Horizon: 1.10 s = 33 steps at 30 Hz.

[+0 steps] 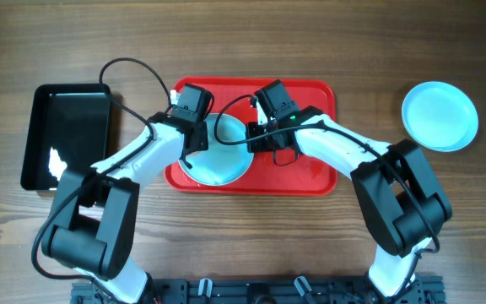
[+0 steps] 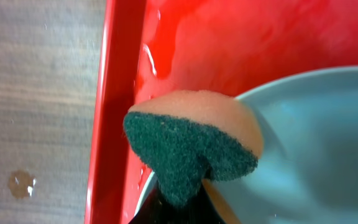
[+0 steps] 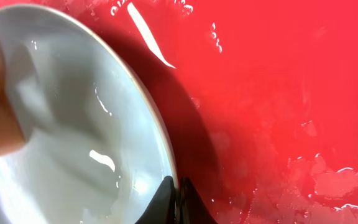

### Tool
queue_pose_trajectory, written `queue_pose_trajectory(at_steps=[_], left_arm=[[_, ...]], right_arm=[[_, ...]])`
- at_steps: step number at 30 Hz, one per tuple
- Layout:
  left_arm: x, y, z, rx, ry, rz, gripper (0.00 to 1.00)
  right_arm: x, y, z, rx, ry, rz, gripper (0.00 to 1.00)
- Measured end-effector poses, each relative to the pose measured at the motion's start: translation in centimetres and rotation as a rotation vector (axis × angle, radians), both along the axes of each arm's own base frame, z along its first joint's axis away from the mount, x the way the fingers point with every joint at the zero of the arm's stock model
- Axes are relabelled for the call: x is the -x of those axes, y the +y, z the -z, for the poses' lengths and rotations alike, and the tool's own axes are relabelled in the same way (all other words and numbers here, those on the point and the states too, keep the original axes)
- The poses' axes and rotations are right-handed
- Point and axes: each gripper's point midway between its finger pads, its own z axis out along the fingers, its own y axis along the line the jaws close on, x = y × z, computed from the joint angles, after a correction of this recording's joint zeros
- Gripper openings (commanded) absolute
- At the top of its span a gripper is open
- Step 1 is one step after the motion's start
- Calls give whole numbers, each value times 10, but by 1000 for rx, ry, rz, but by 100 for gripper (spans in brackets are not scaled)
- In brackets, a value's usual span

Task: Clean dirty plates on tray and stack at the side
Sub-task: 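Scrub around the plate's left edge with the sponge, then scrub the plate center again, then lift the sponge away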

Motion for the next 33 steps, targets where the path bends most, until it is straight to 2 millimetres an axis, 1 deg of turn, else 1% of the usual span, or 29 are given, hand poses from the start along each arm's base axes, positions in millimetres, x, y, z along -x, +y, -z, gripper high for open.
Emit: queue_pose_trajectory(at_steps=[4,10,13,18,20,28,33], left_arm=[[12,-4,3,59,62,-4,4],[18,-14,6,180,118,-7,4],[24,-23,6,251,151,0,4],[41,-49,5,408,236,36,4],[45,-54,5,441,254,44,4],[53,-67,4,520,297,61,4],[51,-62,7,484,286,55,4]], right_arm=[[1,0,0,2,3,-1,4],[0,-3,1,10,4,2,4],[-2,-7,2,18,0,12,5],[-4,-10,2,25,-5,15,5],[-5,-10,2,26,-6,16,4],[-5,-10,2,26,-6,16,5],[-4,-10,2,26,-5,16,4]])
